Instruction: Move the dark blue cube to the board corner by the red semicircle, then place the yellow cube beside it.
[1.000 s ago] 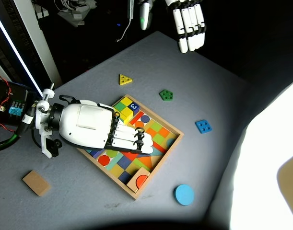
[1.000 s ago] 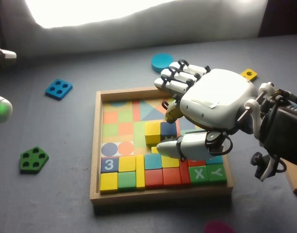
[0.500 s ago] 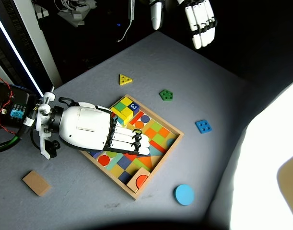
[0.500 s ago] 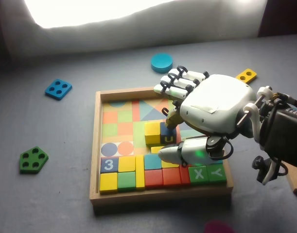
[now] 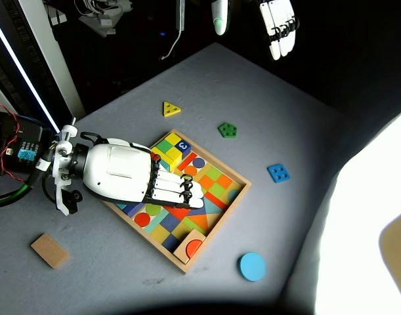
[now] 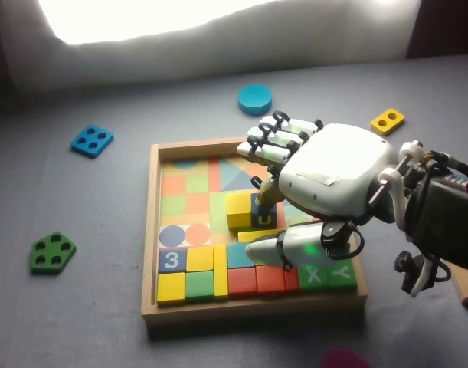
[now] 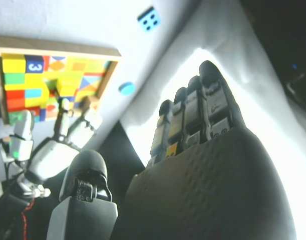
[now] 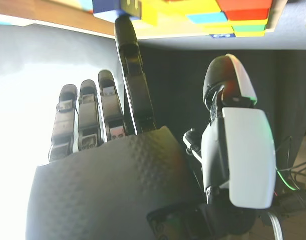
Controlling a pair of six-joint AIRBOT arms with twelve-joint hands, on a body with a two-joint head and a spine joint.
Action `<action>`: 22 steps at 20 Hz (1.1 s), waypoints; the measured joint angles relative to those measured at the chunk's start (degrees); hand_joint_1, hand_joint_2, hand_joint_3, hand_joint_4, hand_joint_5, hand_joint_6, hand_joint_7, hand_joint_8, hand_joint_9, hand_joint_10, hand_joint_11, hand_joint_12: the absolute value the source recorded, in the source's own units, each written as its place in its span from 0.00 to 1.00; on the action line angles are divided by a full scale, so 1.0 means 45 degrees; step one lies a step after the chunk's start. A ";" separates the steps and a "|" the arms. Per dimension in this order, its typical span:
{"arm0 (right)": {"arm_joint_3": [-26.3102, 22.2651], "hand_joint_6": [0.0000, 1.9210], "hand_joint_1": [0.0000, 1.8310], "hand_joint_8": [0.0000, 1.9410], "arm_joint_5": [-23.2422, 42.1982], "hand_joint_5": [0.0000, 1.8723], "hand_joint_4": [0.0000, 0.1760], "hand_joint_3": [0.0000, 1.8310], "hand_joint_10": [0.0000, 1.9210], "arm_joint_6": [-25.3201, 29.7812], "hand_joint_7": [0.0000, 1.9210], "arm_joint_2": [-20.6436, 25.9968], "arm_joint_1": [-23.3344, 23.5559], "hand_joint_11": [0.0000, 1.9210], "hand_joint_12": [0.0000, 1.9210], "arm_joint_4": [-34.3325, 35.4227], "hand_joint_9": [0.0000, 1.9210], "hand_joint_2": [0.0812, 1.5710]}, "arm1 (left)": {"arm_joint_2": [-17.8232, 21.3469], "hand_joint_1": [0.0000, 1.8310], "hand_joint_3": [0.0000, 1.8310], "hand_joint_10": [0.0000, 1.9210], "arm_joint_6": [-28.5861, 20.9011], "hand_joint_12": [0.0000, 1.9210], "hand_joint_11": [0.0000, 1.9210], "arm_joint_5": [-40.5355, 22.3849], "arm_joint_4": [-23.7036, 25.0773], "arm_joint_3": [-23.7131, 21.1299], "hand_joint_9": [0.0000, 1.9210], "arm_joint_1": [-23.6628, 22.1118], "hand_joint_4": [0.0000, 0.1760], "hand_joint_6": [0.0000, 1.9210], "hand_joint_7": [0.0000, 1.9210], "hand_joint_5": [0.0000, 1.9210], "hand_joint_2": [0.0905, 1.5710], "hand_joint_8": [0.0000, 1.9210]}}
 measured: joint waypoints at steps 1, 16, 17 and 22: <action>0.0024 0.05 0.00 0.01 0.0034 0.41 0.08 0.00 0.00 0.0000 0.05 0.0000 -0.0010 0.00 0.00 0.0000 0.00 0.71 | 0.0000 0.00 0.00 0.00 0.0000 0.20 0.00 0.0073 0.0141 0.0000 0.02 0.0000 0.14 0.00 0.02 0.01 0.81 0.00; 0.1350 0.04 0.00 0.01 0.0364 0.40 0.21 0.00 0.00 -0.0967 0.06 0.0146 -0.0019 0.00 0.00 0.1579 0.00 0.71 | 0.0005 0.00 0.00 0.00 -0.0170 0.23 0.00 0.1122 0.0806 -0.0238 0.03 -0.0690 0.12 0.00 0.03 0.03 0.81 0.00; 0.1350 0.04 0.00 0.01 0.0369 0.40 0.20 0.00 0.00 -0.0976 0.06 0.0175 -0.0019 0.00 0.00 0.1588 0.00 0.71 | 0.0005 0.00 0.00 0.00 -0.0180 0.20 0.00 0.1107 0.0797 -0.0233 0.02 -0.0486 0.14 0.00 0.02 0.02 0.81 0.00; 0.1370 0.04 0.00 0.01 0.0384 0.40 0.12 0.00 0.00 -0.1195 0.06 0.0267 -0.0019 0.00 0.00 0.1613 0.00 0.70 | 0.0005 0.00 0.00 0.00 -0.0180 0.22 0.00 0.1209 0.0835 -0.0117 0.03 -0.0466 0.11 0.00 0.03 0.03 0.81 0.00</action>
